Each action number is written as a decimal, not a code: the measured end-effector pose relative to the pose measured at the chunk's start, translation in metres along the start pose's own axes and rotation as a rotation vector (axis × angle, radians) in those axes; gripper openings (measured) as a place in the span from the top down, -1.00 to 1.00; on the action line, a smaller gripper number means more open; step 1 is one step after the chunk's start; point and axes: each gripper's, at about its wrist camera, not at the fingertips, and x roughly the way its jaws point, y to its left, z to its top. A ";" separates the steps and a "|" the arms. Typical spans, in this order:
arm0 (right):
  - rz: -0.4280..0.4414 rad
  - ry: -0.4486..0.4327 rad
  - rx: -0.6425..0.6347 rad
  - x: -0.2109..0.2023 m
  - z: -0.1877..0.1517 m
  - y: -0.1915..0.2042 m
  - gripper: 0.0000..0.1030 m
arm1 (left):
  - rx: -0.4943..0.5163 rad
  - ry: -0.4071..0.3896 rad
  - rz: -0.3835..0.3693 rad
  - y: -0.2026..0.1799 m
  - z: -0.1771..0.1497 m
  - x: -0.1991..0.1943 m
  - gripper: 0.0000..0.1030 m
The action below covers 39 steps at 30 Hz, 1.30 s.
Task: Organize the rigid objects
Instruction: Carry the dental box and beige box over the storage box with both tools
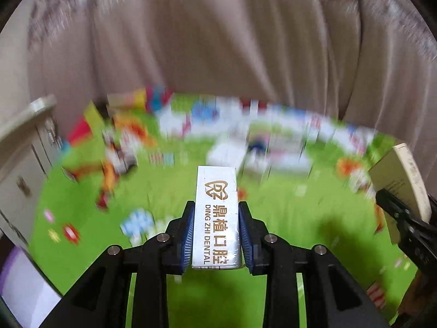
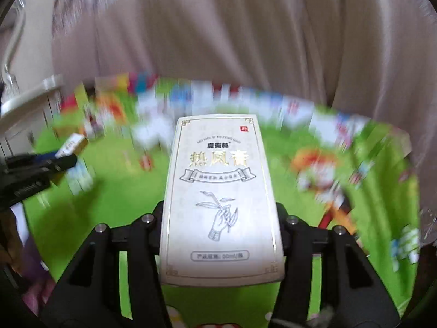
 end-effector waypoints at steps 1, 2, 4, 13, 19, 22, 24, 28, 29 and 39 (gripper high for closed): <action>-0.007 -0.070 -0.004 -0.017 0.007 0.003 -0.07 | -0.001 -0.061 0.003 -0.002 0.007 -0.015 0.39; -0.037 -0.167 -0.025 -0.041 0.015 0.009 -0.07 | 0.000 -0.136 0.010 -0.005 0.015 -0.035 0.39; -0.072 -0.340 -0.050 -0.082 0.026 0.017 -0.08 | 0.004 -0.255 0.013 -0.010 0.024 -0.065 0.39; -0.198 -0.703 -0.123 -0.184 0.045 0.041 -0.08 | -0.020 -0.569 0.019 -0.013 0.029 -0.146 0.39; -0.178 -0.689 -0.139 -0.192 0.041 0.051 -0.08 | -0.002 -0.579 0.035 -0.006 0.028 -0.162 0.39; -0.150 -0.668 -0.135 -0.190 0.042 0.051 -0.08 | 0.007 -0.551 0.034 -0.004 0.022 -0.162 0.39; -0.113 -0.642 -0.131 -0.188 0.045 0.051 -0.08 | 0.005 -0.506 0.023 0.000 0.018 -0.159 0.39; -0.033 -0.571 -0.117 -0.180 0.046 0.055 -0.08 | -0.018 -0.429 0.013 0.010 0.008 -0.154 0.39; -0.025 -0.563 -0.116 -0.178 0.046 0.056 -0.08 | -0.019 -0.418 0.021 0.014 0.005 -0.155 0.39; 0.127 -0.460 -0.155 -0.173 0.051 0.083 -0.08 | -0.062 -0.358 0.111 0.051 -0.014 -0.169 0.39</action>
